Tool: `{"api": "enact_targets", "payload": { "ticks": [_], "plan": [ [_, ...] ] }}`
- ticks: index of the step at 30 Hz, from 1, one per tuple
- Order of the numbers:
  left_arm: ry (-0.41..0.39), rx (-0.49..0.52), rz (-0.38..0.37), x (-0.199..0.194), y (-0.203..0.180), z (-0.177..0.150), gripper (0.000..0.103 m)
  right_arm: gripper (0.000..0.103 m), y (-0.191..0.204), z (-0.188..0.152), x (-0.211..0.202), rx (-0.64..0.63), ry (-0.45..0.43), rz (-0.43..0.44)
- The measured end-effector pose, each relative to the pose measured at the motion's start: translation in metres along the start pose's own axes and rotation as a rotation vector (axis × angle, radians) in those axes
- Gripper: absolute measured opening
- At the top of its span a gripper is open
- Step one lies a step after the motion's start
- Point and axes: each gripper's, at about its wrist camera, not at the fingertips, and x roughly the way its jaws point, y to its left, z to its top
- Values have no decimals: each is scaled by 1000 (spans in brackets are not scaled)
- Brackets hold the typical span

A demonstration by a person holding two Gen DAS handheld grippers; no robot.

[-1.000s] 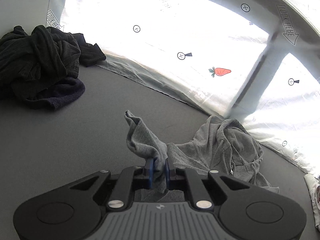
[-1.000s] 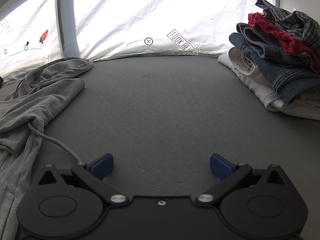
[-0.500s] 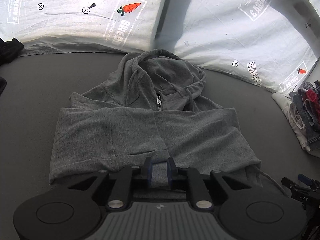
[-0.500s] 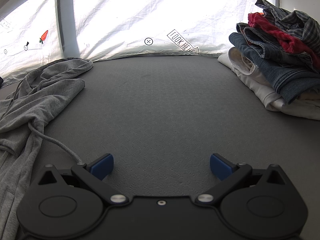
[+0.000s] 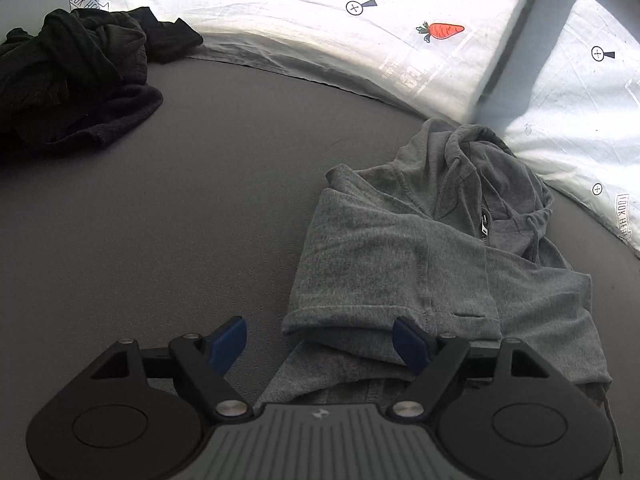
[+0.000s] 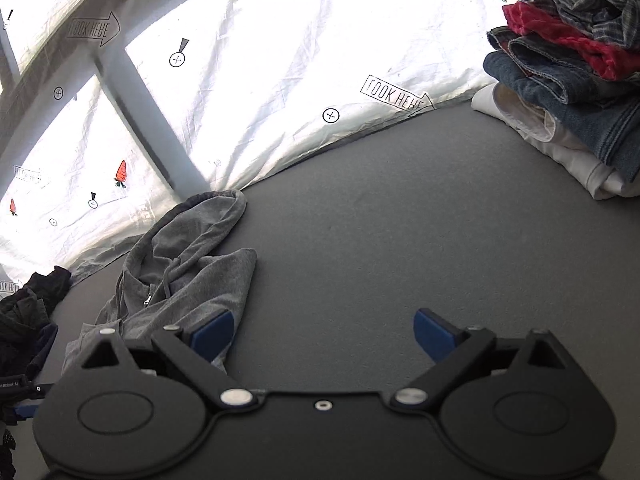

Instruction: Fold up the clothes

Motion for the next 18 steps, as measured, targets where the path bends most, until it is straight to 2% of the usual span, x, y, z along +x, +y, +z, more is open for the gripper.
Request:
{"api": "enact_targets", "payload": {
  "ticks": [7, 9, 10, 11, 13, 15, 17, 18],
  "plan": [
    [13, -54, 27, 9, 21, 4, 81, 97, 32, 28, 4, 229, -80, 278],
    [-1, -58, 35, 8, 25, 8, 84, 92, 47, 27, 23, 257, -19, 321],
    [-6, -61, 38, 8, 28, 9, 85, 84, 55, 26, 34, 266, 21, 339],
    [-6, -67, 41, 9, 30, 10, 86, 72, 63, 25, 46, 275, 62, 356],
    [7, -82, 47, 14, 36, 11, 86, 59, 78, 23, 68, 294, 143, 391],
    [23, -97, 50, 20, 41, 9, 86, 55, 93, 20, 91, 313, 229, 431],
    [38, -111, 53, 26, 45, 7, 86, 42, 105, 9, 111, 343, 314, 446],
    [46, -117, 54, 28, 46, 6, 86, 41, 111, 4, 121, 358, 356, 448]
  ]
}}
